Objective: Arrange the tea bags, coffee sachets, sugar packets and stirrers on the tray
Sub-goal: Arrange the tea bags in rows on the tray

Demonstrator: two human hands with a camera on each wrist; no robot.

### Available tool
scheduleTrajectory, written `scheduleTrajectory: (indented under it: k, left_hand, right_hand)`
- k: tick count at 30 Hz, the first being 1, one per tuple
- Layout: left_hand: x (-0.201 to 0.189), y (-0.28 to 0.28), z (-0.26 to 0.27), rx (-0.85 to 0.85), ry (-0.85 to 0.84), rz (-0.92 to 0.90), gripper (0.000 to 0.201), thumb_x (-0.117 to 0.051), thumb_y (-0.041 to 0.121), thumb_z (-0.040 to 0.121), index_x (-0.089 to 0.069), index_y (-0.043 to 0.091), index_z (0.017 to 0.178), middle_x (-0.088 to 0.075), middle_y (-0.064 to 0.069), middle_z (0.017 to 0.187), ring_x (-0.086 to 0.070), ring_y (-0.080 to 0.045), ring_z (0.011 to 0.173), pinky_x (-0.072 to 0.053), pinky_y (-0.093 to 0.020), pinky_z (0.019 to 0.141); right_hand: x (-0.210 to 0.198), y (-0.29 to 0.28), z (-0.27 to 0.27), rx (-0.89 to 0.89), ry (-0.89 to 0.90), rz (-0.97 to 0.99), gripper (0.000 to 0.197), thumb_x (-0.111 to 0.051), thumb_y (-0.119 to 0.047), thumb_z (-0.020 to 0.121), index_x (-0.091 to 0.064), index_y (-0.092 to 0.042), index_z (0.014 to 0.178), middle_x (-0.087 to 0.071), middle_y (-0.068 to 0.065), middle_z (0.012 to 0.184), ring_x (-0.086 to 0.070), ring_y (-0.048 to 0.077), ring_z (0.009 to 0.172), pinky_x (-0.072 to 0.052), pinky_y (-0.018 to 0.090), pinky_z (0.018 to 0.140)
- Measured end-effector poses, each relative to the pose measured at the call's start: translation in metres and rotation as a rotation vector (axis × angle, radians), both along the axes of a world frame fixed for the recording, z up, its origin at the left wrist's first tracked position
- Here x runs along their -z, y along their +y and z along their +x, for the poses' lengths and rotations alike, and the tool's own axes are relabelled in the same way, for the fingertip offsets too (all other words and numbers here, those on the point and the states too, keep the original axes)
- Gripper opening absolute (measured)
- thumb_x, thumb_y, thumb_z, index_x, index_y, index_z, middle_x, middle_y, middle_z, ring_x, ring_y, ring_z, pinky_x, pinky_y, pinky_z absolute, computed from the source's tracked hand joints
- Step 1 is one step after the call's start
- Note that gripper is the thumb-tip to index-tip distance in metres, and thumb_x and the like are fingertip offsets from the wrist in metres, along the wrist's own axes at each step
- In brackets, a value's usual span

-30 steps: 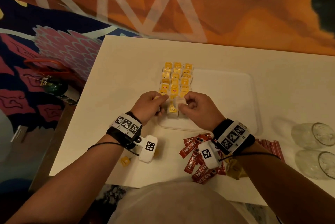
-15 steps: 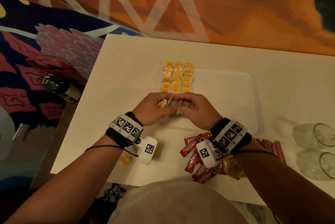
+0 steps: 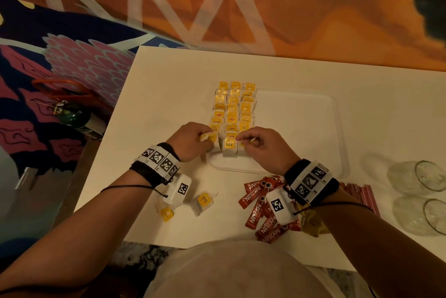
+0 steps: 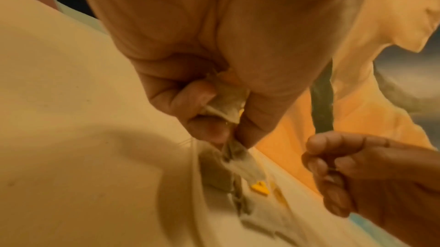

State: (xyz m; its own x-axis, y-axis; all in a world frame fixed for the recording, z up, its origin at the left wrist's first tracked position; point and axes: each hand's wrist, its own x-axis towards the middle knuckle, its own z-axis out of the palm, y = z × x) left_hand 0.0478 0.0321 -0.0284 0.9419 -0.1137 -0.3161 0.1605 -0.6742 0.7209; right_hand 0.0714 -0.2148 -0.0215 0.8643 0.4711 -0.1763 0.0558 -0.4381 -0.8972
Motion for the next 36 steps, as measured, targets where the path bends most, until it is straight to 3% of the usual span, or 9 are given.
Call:
scheduleTrajectory:
  k: [2, 4, 6, 10, 17, 22, 28, 33, 36]
  left_hand:
    - [0.004, -0.002, 0.000, 0.033, 0.014, 0.091, 0.022, -0.071, 0.021, 0.081, -0.073, 0.017, 0.103, -0.071, 0.000, 0.099, -0.064, -0.014, 0.090, -0.050, -0.029, 0.080]
    - [0.007, -0.005, 0.001, 0.062, 0.019, 0.174, 0.025, -0.072, 0.020, 0.083, -0.072, 0.018, 0.108, -0.070, -0.001, 0.108, -0.063, -0.018, 0.097, -0.047, -0.026, 0.082]
    - [0.009, -0.008, 0.003, 0.082, 0.015, 0.231, 0.025, -0.073, 0.022, 0.084, -0.072, 0.020, 0.110, -0.069, -0.002, 0.112, -0.063, -0.019, 0.101, -0.046, -0.027, 0.084]
    - [0.007, -0.013, 0.006, 0.110, 0.000, 0.263, 0.022, -0.072, 0.025, 0.086, -0.072, 0.023, 0.108, -0.070, -0.002, 0.109, -0.063, -0.021, 0.098, -0.050, -0.034, 0.088]
    - [0.009, -0.012, 0.011, -0.016, -0.038, 0.227, 0.028, -0.081, 0.029, 0.077, -0.065, 0.023, 0.099, -0.066, 0.001, 0.097, -0.060, -0.019, 0.086, -0.043, -0.027, 0.071]
    - [0.000, -0.006, 0.009, -0.124, -0.066, 0.012, 0.022, -0.076, 0.020, 0.082, -0.065, 0.018, 0.101, -0.063, 0.008, 0.093, -0.062, -0.013, 0.086, -0.044, -0.022, 0.071]
    - [-0.023, -0.014, 0.002, -0.139, 0.233, -0.491, 0.047, -0.065, -0.006, 0.089, -0.052, 0.010, 0.132, -0.070, -0.009, 0.105, -0.069, -0.027, 0.085, -0.059, -0.027, 0.069]
    - [-0.020, -0.022, -0.005, 0.031, 0.135, -0.382, 0.063, -0.075, 0.009, 0.084, -0.044, 0.021, 0.138, -0.074, -0.007, 0.097, -0.071, -0.028, 0.078, -0.058, -0.044, 0.075]
    - [-0.018, -0.029, -0.008, 0.132, 0.020, -0.247, 0.069, -0.077, 0.016, 0.082, -0.042, 0.024, 0.140, -0.071, 0.000, 0.092, -0.060, -0.003, 0.064, -0.046, -0.025, 0.063]
  right_hand:
    - [0.002, -0.003, -0.001, -0.006, -0.002, -0.014, 0.026, -0.058, -0.003, 0.092, -0.075, -0.018, 0.105, -0.065, -0.020, 0.070, -0.042, 0.003, 0.053, -0.041, 0.011, 0.061]
    - [0.005, -0.006, -0.003, -0.010, 0.008, -0.021, 0.027, -0.058, -0.006, 0.092, -0.075, -0.023, 0.103, -0.073, 0.002, 0.085, -0.047, 0.010, 0.057, -0.045, 0.013, 0.066]
    - [0.008, -0.008, -0.005, -0.009, 0.001, -0.042, 0.026, -0.059, -0.008, 0.093, -0.075, -0.026, 0.102, -0.071, 0.013, 0.081, -0.048, 0.014, 0.058, -0.045, 0.011, 0.066]
    - [0.007, -0.009, -0.010, -0.013, -0.015, -0.080, 0.023, -0.060, -0.007, 0.093, -0.075, -0.020, 0.105, -0.067, -0.011, 0.075, -0.052, 0.000, 0.057, -0.044, 0.009, 0.069]
    - [0.006, -0.009, -0.013, -0.058, -0.028, -0.132, 0.021, -0.059, -0.007, 0.095, -0.074, -0.013, 0.109, -0.057, -0.040, 0.064, -0.059, -0.009, 0.062, -0.045, 0.008, 0.070]
    - [0.005, -0.007, -0.013, -0.050, -0.045, -0.118, 0.020, -0.059, -0.009, 0.095, -0.074, -0.016, 0.107, -0.061, -0.032, 0.068, -0.055, -0.003, 0.060, -0.044, 0.011, 0.068]
    - [-0.004, 0.003, -0.012, -0.021, -0.040, -0.020, 0.018, -0.063, -0.015, 0.095, -0.074, -0.022, 0.106, -0.061, -0.003, 0.065, -0.049, 0.005, 0.055, -0.044, 0.014, 0.061]
    - [-0.017, 0.015, -0.007, -0.070, -0.113, 0.066, 0.030, -0.070, -0.021, 0.092, -0.068, -0.029, 0.121, -0.065, -0.006, 0.090, -0.061, 0.014, 0.063, -0.050, 0.020, 0.064]
    - [-0.019, 0.020, -0.007, -0.098, -0.145, 0.049, 0.033, -0.071, -0.026, 0.092, -0.067, -0.025, 0.126, -0.062, -0.012, 0.090, -0.058, 0.005, 0.063, -0.049, 0.020, 0.068]
